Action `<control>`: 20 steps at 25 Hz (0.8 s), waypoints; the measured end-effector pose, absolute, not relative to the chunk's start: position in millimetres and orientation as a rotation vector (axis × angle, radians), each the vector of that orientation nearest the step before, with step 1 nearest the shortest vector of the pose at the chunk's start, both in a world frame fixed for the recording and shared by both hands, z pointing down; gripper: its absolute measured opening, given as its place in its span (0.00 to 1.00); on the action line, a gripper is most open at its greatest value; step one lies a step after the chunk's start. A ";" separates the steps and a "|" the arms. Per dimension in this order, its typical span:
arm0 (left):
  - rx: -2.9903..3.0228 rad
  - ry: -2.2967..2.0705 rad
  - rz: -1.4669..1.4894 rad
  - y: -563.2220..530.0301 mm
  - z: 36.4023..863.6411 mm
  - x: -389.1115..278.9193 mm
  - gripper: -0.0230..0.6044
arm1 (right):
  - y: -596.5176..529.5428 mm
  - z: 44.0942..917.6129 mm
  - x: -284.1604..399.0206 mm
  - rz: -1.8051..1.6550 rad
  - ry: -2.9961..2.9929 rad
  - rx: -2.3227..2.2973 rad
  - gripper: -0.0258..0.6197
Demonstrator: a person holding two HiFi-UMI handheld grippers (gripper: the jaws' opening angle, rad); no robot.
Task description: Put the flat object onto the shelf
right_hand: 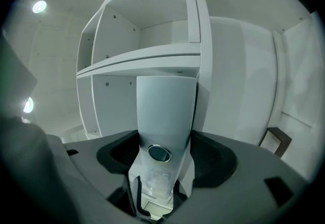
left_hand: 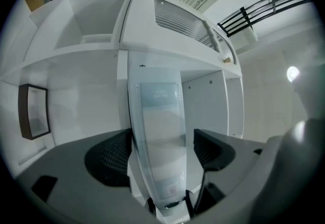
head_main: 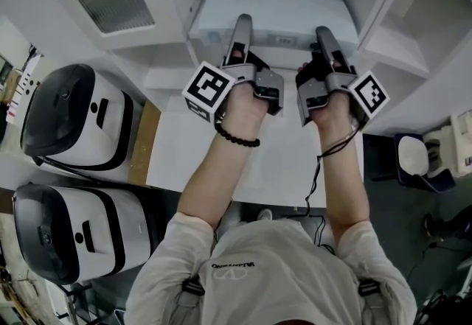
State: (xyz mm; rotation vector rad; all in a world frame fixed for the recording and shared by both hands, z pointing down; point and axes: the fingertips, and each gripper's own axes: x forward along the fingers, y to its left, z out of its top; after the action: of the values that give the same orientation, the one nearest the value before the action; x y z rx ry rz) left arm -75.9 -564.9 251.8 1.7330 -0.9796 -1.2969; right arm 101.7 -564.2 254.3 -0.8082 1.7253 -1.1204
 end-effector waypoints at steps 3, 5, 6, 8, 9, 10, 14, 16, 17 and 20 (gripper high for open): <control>1.732 -0.994 -1.282 -558.4 258.3 -77.6 0.62 | -551.4 252.2 100.9 -1.085 1.747 -0.796 0.51; 1.732 -0.999 -1.277 -549.5 266.5 -80.2 0.62 | -539.2 253.6 102.5 -1.056 1.757 -0.792 0.51; 1.739 -0.999 -1.276 -543.4 270.0 -82.0 0.62 | -532.0 255.0 103.5 -1.038 1.765 -0.792 0.50; 1.771 -0.992 -1.276 -528.9 273.2 -84.2 0.62 | -517.4 260.9 108.8 -0.993 1.786 -0.815 0.47; 1.798 -0.988 -1.274 -521.4 273.1 -84.6 0.62 | -511.5 265.9 113.0 -0.965 1.800 -0.845 0.45; 1.830 -0.992 -1.264 -514.4 273.1 -85.6 0.58 | -507.1 271.9 117.1 -0.938 1.814 -0.884 0.42; 1.966 -1.063 -1.191 -493.7 280.0 -95.0 0.34 | -492.0 295.1 127.9 -0.868 1.846 -1.042 0.29; 2.012 -1.098 -1.157 -484.5 285.7 -98.9 0.25 | -481.5 298.6 130.7 -0.811 1.886 -1.113 0.23; 2.068 -1.141 -1.121 -479.3 287.0 -101.2 0.21 | -475.5 298.2 131.5 -0.771 1.914 -1.149 0.18; 2.318 -1.293 -0.979 -460.3 281.0 -102.3 0.10 | -455.8 289.5 132.5 -0.599 2.028 -1.253 0.08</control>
State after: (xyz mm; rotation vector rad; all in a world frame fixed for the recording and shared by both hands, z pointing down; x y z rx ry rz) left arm -102.3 -460.3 281.0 2.3181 -1.2933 -0.9793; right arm 132.5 -455.8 289.5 -1.2534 2.0285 -0.5988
